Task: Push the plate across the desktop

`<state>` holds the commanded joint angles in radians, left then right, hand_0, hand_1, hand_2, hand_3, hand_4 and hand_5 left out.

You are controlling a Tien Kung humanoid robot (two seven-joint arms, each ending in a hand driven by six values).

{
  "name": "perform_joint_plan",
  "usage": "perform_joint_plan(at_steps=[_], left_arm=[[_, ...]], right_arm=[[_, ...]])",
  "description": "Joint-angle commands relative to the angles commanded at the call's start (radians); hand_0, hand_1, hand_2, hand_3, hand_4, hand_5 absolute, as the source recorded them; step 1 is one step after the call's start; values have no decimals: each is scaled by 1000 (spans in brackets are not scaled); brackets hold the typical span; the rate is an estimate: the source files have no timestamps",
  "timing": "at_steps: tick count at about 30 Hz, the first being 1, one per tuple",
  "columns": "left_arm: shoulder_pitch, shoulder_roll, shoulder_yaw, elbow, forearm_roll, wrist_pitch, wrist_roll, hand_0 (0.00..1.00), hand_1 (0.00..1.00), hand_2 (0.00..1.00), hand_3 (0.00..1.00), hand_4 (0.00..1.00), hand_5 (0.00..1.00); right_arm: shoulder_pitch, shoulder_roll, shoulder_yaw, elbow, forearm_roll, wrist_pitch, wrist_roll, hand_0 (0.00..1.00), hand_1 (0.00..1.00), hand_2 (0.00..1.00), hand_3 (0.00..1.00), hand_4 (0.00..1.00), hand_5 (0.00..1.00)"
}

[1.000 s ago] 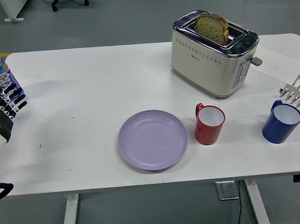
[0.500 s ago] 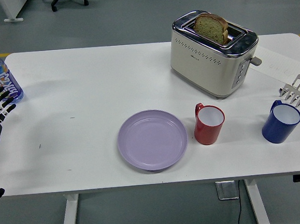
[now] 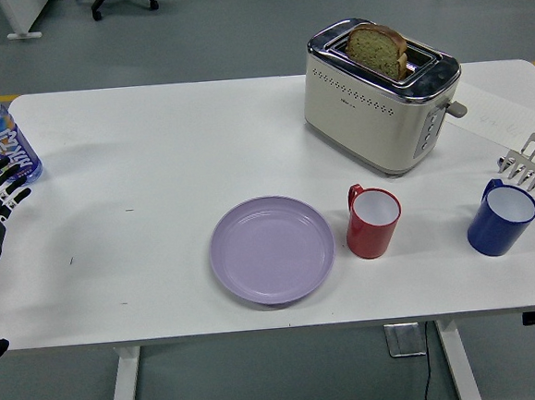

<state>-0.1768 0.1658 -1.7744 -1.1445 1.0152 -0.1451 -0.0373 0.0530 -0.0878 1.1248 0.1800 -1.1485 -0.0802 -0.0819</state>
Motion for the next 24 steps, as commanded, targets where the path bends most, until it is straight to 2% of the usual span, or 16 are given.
perform_joint_plan(at_steps=[24], left_arm=[[7,11,3,-10,-3,1,-2,794,811,820,782,477,998]], right_arm=[[-1,0,1,0,5,-2,1,607,544,628,626,134,357]])
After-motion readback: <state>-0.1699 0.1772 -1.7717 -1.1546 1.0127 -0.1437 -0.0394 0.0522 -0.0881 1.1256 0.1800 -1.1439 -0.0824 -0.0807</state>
